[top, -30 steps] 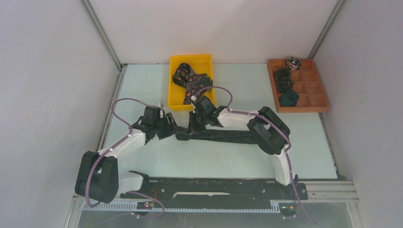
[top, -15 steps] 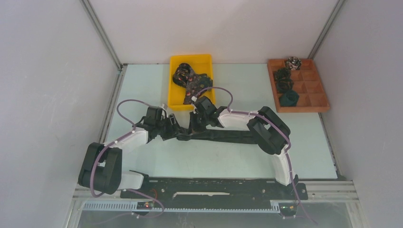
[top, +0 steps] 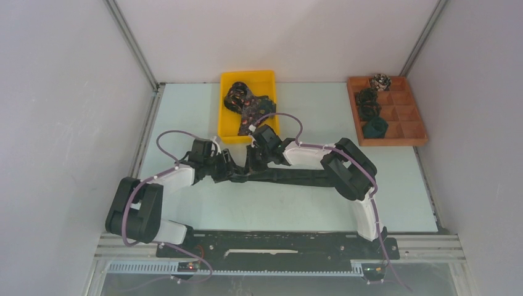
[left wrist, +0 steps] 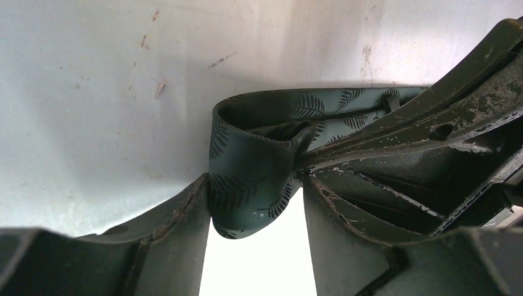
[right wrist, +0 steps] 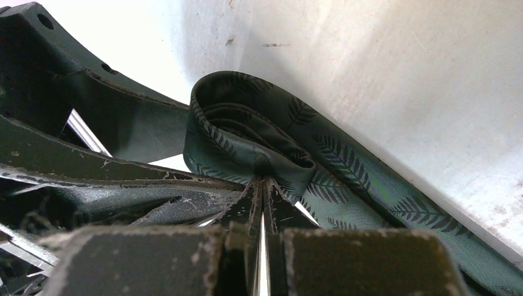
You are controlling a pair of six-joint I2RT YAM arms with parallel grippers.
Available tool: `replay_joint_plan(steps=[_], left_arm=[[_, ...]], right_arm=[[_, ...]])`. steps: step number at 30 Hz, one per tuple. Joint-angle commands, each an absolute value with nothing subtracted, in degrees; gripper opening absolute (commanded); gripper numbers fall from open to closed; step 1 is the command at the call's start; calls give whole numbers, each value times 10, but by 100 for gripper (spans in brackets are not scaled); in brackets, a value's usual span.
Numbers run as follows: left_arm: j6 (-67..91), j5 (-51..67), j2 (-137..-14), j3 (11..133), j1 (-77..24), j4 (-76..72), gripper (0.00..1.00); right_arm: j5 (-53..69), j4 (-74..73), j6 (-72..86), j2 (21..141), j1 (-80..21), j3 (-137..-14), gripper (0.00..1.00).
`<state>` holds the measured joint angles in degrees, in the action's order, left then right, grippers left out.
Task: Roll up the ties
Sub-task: Roll the tie at the center of the board.
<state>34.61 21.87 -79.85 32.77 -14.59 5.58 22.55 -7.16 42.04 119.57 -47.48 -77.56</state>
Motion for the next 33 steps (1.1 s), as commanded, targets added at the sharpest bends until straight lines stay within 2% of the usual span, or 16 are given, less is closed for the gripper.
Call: replay_joint_plan(steps=[1, 12, 14, 20, 25, 33], left_arm=[[355, 251, -807, 325, -144, 29, 57], [354, 260, -817, 327, -146, 23, 54], [356, 261, -817, 327, -146, 24, 49], [358, 246, -802, 331, -149, 35, 23], [353, 222, -796, 346, -158, 64, 9], [343, 124, -768, 392, -177, 149, 3]], right_arm=[[223, -64, 420, 1199, -473, -772, 0], [225, -63, 421, 1198, -472, -772, 0], [226, -62, 421, 1198, -471, -772, 0], [227, -58, 422, 1190, -470, -772, 0], [230, -54, 424, 1176, -468, -772, 0], [229, -63, 422, 1160, -469, -772, 0]])
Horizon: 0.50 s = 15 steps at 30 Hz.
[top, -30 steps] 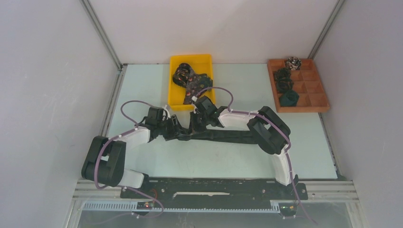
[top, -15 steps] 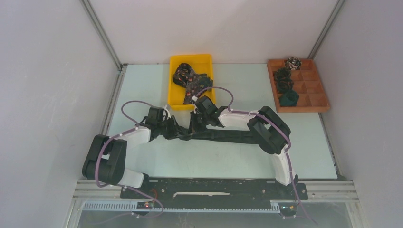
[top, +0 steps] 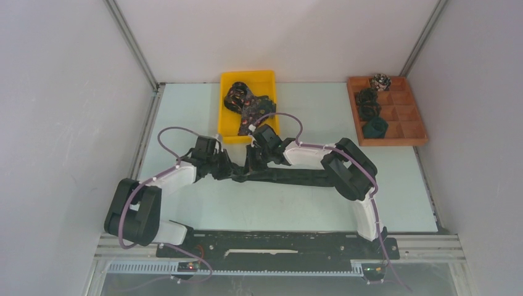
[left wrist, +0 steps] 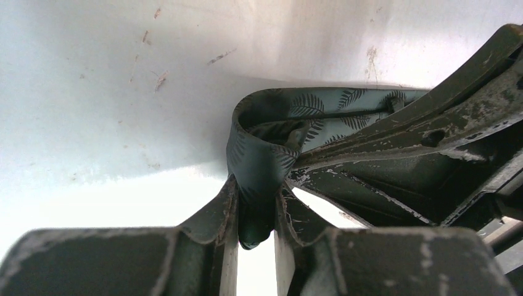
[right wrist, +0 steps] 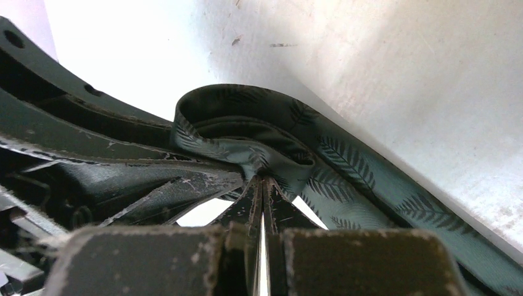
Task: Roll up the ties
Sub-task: Roll the tie at the center of the board.
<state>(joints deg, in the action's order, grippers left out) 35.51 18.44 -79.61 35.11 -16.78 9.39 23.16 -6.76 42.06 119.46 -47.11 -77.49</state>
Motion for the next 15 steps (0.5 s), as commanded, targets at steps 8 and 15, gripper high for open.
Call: replay_joint_plan(steps=[8, 15], left_arm=[[322, 59, -763, 439, -200, 213, 1], [305, 23, -779, 475, -215, 244, 1]], right_arm=[[242, -31, 440, 1184, -470, -772, 0], [272, -6, 466, 1239, -469, -809, 0]])
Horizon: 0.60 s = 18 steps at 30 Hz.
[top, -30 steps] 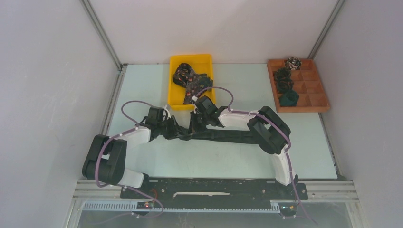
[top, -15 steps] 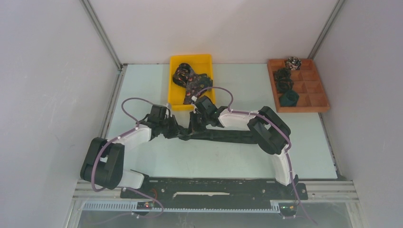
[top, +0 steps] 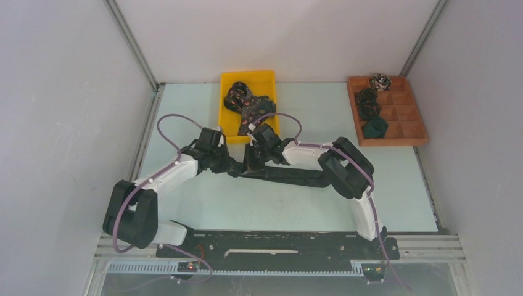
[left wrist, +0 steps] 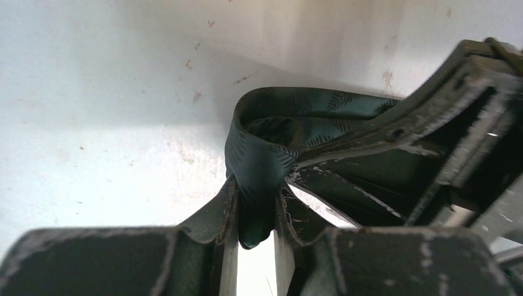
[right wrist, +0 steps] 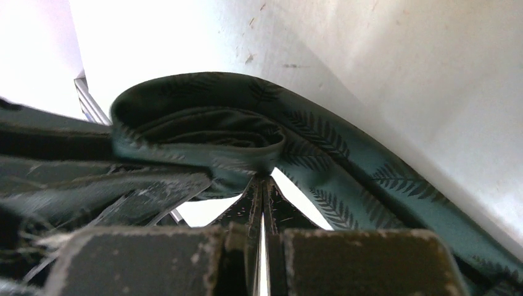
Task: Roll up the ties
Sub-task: Roll the tie at the center of the board.
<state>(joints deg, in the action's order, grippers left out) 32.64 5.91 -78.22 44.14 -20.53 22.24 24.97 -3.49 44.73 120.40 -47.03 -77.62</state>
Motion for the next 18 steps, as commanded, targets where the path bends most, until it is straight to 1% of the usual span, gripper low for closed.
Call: replay_joint_plan(steps=[1, 7, 18], left_arm=[[304, 17, -781, 480, -218, 248, 1], [287, -30, -792, 504, -233, 279, 1], [268, -131, -828, 528, -261, 318, 0]], right_arm=[[276, -7, 468, 1246, -470, -817, 0], [284, -17, 467, 1254, -471, -833, 0], [262, -35, 437, 1165, -461, -742, 0]])
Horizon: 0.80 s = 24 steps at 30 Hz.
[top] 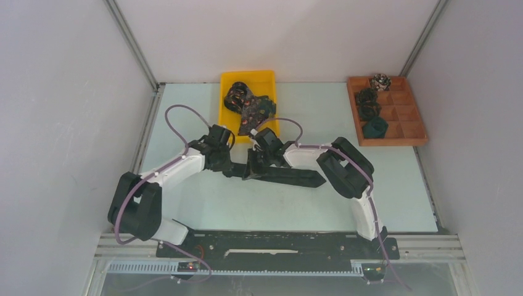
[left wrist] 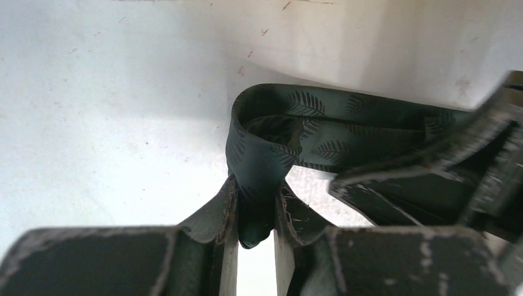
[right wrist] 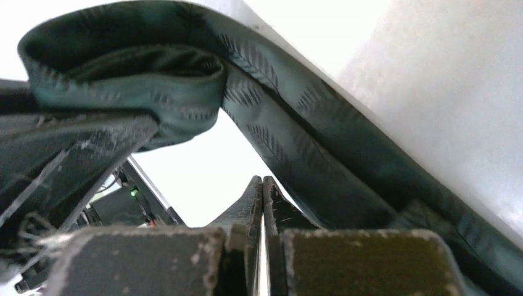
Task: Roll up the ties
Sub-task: Roll the tie at the center of the board.
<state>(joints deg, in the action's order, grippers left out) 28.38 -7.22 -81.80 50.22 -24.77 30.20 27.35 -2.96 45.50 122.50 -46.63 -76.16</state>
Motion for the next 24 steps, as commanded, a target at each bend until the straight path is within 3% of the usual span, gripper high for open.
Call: replay_joint_plan(steps=[1, 24], left_arm=[[267, -146, -832, 532, -266, 322, 0], [276, -270, -927, 600, -343, 380, 2]], right_arm=[[260, -37, 435, 1157, -460, -736, 0], [198, -111, 388, 1027, -437, -671, 0]])
